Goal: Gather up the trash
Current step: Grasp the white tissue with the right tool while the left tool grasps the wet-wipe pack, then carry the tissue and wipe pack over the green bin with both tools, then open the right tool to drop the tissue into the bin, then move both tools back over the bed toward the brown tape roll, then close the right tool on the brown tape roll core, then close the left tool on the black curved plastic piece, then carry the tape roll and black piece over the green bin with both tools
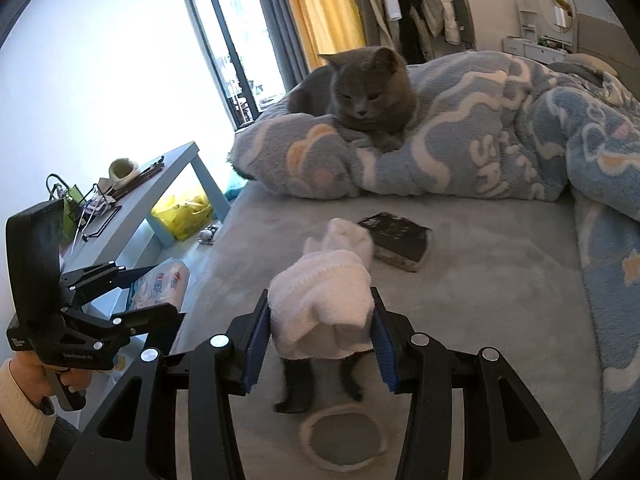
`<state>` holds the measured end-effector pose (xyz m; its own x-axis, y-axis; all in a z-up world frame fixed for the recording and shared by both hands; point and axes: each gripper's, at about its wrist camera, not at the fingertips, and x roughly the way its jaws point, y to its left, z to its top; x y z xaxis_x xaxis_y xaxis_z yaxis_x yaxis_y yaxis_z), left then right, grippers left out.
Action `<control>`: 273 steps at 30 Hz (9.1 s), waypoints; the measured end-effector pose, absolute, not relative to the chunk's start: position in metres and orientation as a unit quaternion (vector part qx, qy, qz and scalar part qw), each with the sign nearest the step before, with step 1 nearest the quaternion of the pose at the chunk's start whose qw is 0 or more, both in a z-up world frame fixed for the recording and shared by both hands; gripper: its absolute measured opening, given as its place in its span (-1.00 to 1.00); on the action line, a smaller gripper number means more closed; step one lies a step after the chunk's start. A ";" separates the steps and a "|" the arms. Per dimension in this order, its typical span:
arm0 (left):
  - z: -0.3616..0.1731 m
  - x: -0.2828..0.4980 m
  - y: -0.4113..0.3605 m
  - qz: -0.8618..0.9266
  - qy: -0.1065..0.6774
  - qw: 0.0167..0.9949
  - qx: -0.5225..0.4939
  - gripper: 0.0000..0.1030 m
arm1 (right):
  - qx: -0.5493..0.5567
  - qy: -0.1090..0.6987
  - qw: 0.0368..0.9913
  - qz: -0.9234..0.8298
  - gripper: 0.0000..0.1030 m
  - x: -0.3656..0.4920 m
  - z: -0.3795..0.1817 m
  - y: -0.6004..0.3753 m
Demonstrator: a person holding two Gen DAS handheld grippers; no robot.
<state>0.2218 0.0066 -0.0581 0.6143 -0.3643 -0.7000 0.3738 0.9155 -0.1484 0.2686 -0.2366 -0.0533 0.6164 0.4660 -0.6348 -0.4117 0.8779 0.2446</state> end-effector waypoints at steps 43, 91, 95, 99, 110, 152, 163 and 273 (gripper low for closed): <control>-0.182 0.175 0.177 -0.075 0.547 0.833 -0.035 0.44 | -0.020 0.392 0.838 0.380 -0.09 0.237 -0.062 -0.025; -0.054 0.110 0.268 -0.052 0.392 0.916 -0.075 0.01 | -0.170 0.556 0.724 0.372 -0.09 0.213 -0.232 0.121; -0.038 0.109 0.262 -0.061 0.378 0.920 -0.081 -0.03 | -0.191 0.564 0.716 0.364 -0.09 0.209 -0.248 0.122; -0.019 0.107 0.251 -0.071 0.358 0.928 -0.075 -0.03 | -0.222 0.568 0.709 0.355 -0.05 0.204 -0.260 0.124; 0.004 0.109 0.245 -0.060 0.335 0.937 -0.074 -0.02 | -0.251 0.533 0.721 0.365 0.29 0.191 -0.239 0.120; 0.013 0.162 0.104 -0.110 0.327 0.938 -0.042 0.59 | -0.118 0.359 0.844 0.380 0.36 0.209 -0.067 -0.085; 0.002 0.175 0.059 -0.136 0.339 0.931 -0.028 0.64 | -0.085 0.351 0.872 0.331 0.36 0.219 -0.061 -0.159; -0.084 0.213 -0.095 -0.275 0.420 0.865 0.019 -0.91 | 0.040 0.357 0.896 0.260 -0.03 0.238 -0.070 -0.292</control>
<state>0.2127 -0.0945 -0.0840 0.4967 -0.4588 -0.7368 0.4915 0.8484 -0.1969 0.2384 -0.2916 -0.0701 0.6102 0.4955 -0.6182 -0.4381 0.8612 0.2578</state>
